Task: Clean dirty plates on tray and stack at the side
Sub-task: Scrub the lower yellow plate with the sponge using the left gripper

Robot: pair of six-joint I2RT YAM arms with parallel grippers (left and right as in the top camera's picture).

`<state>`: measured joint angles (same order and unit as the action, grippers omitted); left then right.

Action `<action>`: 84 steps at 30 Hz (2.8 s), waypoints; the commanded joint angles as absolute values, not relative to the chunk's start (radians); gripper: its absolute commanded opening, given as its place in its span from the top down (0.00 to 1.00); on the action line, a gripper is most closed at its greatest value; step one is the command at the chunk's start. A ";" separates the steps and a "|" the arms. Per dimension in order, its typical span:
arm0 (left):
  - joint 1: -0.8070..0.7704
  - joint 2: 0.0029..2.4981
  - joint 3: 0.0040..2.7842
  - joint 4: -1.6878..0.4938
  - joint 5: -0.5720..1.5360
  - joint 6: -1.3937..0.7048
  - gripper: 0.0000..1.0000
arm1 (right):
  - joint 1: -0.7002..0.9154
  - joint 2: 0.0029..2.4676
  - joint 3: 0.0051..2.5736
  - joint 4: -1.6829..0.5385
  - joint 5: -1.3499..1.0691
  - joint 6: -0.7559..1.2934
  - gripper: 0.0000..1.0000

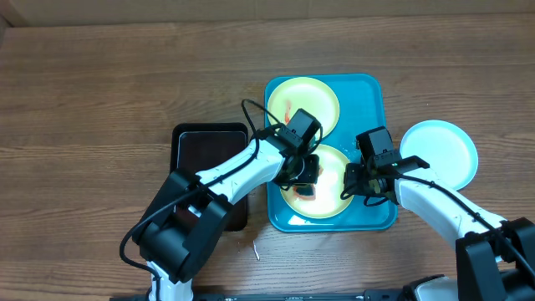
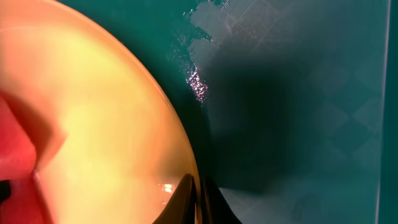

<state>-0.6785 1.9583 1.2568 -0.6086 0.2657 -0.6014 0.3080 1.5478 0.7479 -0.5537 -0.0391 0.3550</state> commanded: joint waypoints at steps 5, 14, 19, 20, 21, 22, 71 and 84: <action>-0.668 1.966 1.334 -0.743 -0.009 -0.658 0.96 | 0.308 1.581 0.741 -0.562 -0.020 0.352 0.96; -0.682 1.983 1.342 -0.616 0.105 -0.444 0.96 | 0.308 1.581 0.741 -0.562 -0.020 0.352 0.96; -0.702 2.050 1.343 -0.510 0.323 -0.414 0.96 | 0.308 1.581 0.741 -0.565 -0.020 0.352 0.96; -0.702 2.066 1.344 -0.503 0.364 -0.415 0.96 | 0.308 1.581 0.741 -0.567 -0.020 0.352 0.96; -0.690 2.082 1.351 -0.499 0.434 -0.426 0.96 | 0.308 1.581 0.741 -0.570 -0.020 0.352 0.96; -0.681 2.084 1.352 -0.498 0.469 -0.453 0.96 | 0.308 1.581 0.741 -0.570 -0.020 0.352 0.96; -0.678 2.182 1.516 -0.666 0.492 -0.429 0.96 | 0.308 1.581 0.741 -0.578 -0.031 0.352 0.96; -0.681 2.240 1.517 -0.707 0.830 -0.442 0.96 | 0.308 1.581 0.741 -0.580 -0.031 0.352 0.96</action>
